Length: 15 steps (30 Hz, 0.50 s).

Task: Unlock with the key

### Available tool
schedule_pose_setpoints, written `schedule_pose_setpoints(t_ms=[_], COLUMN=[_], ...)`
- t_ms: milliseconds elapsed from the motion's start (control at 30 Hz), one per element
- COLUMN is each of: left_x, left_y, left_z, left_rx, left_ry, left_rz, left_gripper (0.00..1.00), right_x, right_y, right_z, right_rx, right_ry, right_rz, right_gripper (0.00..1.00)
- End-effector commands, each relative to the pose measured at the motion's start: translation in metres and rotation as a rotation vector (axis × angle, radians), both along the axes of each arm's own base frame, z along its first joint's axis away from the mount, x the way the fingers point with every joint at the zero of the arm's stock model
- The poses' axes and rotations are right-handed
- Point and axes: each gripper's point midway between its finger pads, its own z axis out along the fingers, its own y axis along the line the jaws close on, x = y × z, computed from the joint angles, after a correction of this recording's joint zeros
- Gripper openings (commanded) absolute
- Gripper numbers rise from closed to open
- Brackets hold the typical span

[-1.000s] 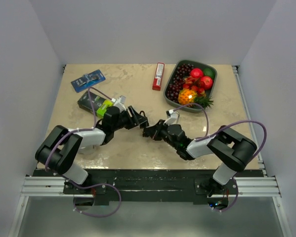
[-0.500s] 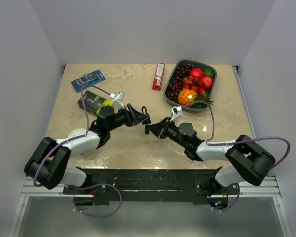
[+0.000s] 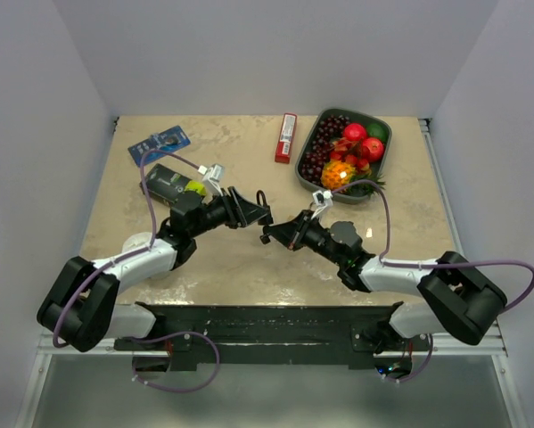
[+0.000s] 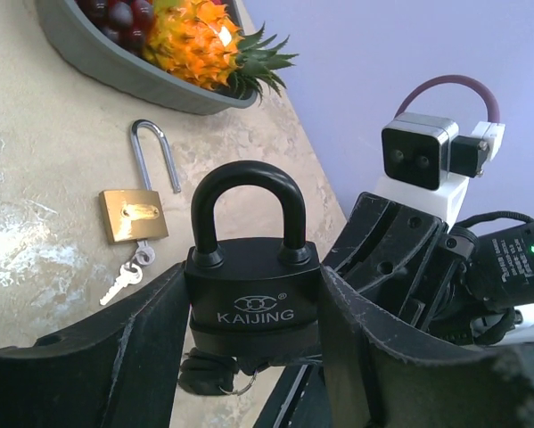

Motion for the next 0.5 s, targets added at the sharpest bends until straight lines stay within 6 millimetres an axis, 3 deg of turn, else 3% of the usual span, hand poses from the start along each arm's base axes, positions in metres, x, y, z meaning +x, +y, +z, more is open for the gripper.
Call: schedule_pose_setpoints(t_ms=[0,467], left_x=[-0.052,-0.060], left_y=[-0.018,-0.025], left_z=[0.007,0.031], left_rx=[0.003,-0.032], left_ry=[-0.053,-0.128], left_rz=[-0.270,-0.336], left_gripper=[0.00,0.00], right_x=[0.035,0.019], right_y=[-0.027,-0.021], right_z=[0.083,0.113], right_rx=[0.198,0.272], right_ry=[-0.200,-0.312], right_rz=[-0.177,-0.088], right_gripper=[0.00,0.00])
